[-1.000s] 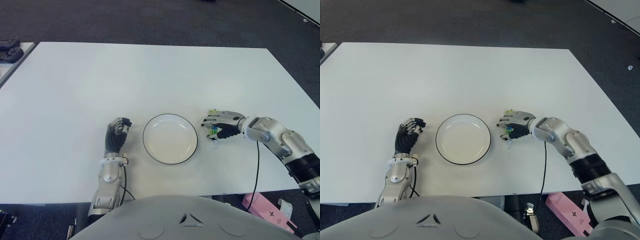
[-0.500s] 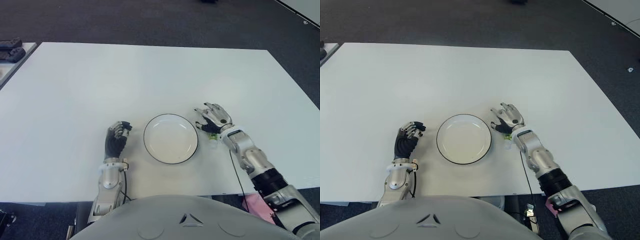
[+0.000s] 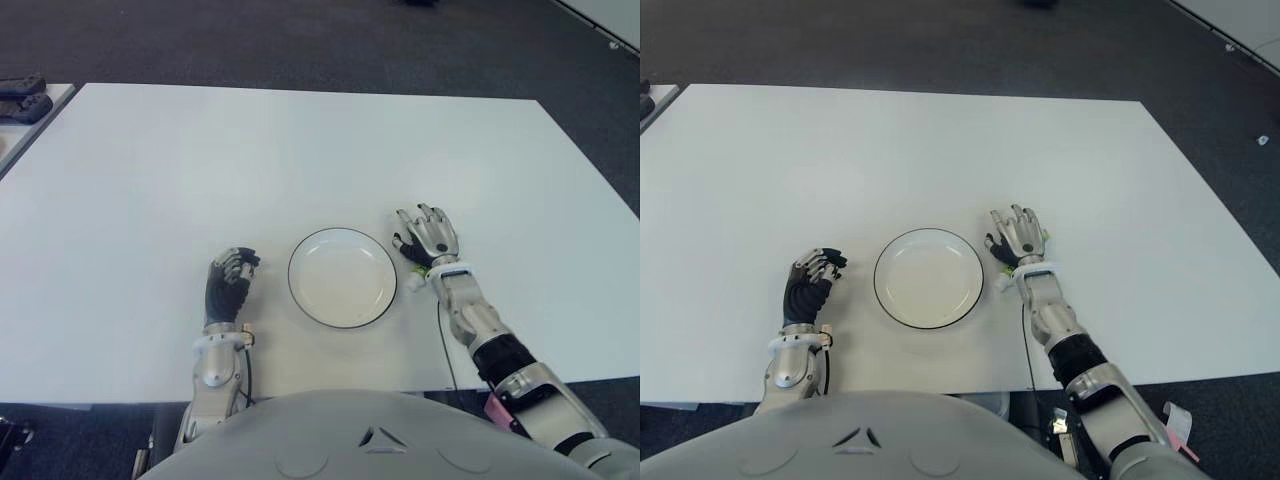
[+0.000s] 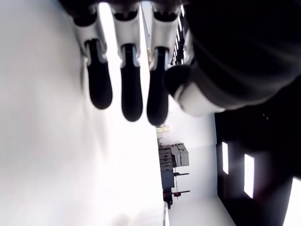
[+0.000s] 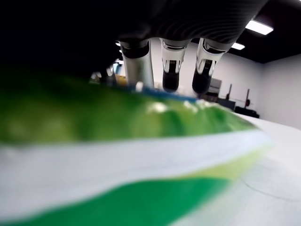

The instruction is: Put the toothpaste on the table into the plate.

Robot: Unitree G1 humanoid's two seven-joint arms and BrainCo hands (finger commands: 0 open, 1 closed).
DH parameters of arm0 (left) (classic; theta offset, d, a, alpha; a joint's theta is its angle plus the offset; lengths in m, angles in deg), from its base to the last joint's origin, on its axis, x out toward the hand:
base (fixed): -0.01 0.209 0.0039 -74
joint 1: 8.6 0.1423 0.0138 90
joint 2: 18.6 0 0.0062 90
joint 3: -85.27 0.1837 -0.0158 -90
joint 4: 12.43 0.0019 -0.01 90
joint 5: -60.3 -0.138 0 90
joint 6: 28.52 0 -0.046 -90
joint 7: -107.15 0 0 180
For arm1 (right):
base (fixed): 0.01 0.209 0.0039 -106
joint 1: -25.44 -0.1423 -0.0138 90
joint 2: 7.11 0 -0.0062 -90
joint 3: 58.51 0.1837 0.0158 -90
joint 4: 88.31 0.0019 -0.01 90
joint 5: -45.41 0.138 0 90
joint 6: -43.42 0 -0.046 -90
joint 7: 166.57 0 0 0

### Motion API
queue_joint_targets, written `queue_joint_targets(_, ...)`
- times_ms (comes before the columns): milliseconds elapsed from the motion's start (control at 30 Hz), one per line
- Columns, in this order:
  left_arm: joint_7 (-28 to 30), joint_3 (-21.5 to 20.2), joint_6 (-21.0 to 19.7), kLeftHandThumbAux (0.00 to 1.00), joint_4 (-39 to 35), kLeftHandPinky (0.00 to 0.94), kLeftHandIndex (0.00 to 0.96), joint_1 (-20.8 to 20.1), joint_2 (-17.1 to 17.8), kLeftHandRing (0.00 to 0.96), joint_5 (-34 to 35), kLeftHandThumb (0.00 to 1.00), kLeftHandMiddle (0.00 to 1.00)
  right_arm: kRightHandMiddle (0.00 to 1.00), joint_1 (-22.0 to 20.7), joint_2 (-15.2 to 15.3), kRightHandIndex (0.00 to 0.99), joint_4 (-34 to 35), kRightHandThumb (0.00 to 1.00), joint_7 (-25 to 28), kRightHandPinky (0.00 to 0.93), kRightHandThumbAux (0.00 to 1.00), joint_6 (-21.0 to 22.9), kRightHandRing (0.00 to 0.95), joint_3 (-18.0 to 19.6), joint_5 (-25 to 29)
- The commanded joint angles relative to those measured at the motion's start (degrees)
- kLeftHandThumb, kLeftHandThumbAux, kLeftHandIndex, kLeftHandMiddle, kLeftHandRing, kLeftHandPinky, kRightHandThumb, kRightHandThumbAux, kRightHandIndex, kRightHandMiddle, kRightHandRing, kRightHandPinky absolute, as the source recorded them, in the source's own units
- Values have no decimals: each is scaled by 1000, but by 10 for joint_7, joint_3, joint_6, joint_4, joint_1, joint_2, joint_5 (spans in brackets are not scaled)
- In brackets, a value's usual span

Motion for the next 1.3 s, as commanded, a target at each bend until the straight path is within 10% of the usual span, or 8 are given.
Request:
queue_joint_targets(33,-6,-4,-6,723,10,461,424,10,-1,464,1,711,479,0,16,-10,0,-144,587,-40,0,261,-26,0,-16,33)
queue_joint_targets(867,-1,-10,-8,723,20,450,424,-1,0,457,1,714,474,0,1,16,0,-84,511,-50,0,436,-18,0,-20,93)
queue_joint_targets(1300,1,-13,-11,722,29,445,424,-11,2,454,4,714,471,0,-3,67,0,4,457,-94,0,547,-98,0,48,158)
